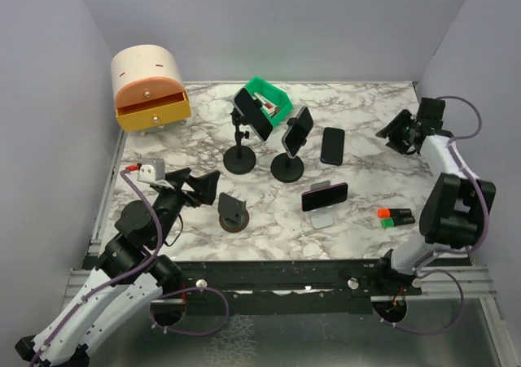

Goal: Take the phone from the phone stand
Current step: Place the phone at the center of the board, then pick up the phone stand at the center of the board.

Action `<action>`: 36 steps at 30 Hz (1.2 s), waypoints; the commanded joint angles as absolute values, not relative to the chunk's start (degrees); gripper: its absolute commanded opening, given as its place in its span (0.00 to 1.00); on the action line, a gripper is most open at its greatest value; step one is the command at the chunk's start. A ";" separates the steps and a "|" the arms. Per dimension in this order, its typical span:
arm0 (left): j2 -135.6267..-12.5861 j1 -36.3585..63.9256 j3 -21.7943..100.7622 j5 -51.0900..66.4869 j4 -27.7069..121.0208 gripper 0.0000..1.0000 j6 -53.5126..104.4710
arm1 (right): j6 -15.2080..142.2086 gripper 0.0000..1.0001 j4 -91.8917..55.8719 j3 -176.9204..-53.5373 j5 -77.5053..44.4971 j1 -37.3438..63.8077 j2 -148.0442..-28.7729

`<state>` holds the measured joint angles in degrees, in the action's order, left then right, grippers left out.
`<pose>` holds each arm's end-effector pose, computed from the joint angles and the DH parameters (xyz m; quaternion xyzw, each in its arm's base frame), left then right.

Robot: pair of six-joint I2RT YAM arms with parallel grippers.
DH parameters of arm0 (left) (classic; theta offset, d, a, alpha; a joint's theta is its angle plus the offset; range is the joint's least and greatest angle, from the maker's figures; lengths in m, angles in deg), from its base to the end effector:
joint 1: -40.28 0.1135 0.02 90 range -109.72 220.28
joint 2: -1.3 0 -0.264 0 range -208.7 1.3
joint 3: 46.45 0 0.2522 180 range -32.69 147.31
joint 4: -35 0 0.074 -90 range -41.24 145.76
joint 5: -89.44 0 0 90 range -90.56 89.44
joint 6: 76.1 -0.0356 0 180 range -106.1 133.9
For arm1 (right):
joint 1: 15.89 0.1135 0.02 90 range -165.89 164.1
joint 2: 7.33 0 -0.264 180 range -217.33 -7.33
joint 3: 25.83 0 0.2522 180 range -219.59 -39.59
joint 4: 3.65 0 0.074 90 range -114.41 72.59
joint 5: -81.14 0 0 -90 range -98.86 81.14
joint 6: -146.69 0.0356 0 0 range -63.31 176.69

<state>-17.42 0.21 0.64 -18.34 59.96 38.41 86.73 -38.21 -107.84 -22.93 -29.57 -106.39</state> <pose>0.0832 -0.0558 0.3245 -0.0197 0.6865 -0.2946 0.6645 0.3616 -0.0791 0.2152 0.3116 0.8849 0.1609 0.3065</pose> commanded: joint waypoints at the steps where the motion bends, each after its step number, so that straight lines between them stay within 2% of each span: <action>1: -18.57 0.61 2.86 -25.98 64.61 0.99 41.67 | 92.99 0.51 -32.28 -105.27 -15.58 -27.20 -89.44; 3: -18.65 0.61 2.59 -30.25 66.44 0.99 44.39 | 92.12 0.51 -30.32 -101.87 -13.99 -23.05 -81.69; 8: -18.65 0.17 2.63 -33.08 69.13 0.99 45.19 | 92.06 0.51 -27.69 -90.47 -20.85 -17.66 -60.59; 10: -18.75 0.03 2.58 -31.03 72.06 0.99 48.74 | 91.57 0.51 -30.55 -88.13 -22.23 -16.09 -51.86; 15: -19.10 0.03 -0.99 -20.61 75.41 0.96 61.11 | 92.23 0.51 -38.38 -82.43 -24.60 -11.57 -40.56; 24: -29.76 0.07 -2.24 -9.88 74.83 0.70 62.00 | 91.15 0.50 -47.19 -79.15 -24.51 -7.86 -33.06; 36: -30.11 0.06 -9.25 -9.72 72.86 0.61 66.10 | 90.55 0.50 -50.78 -77.61 -23.34 -5.04 -30.52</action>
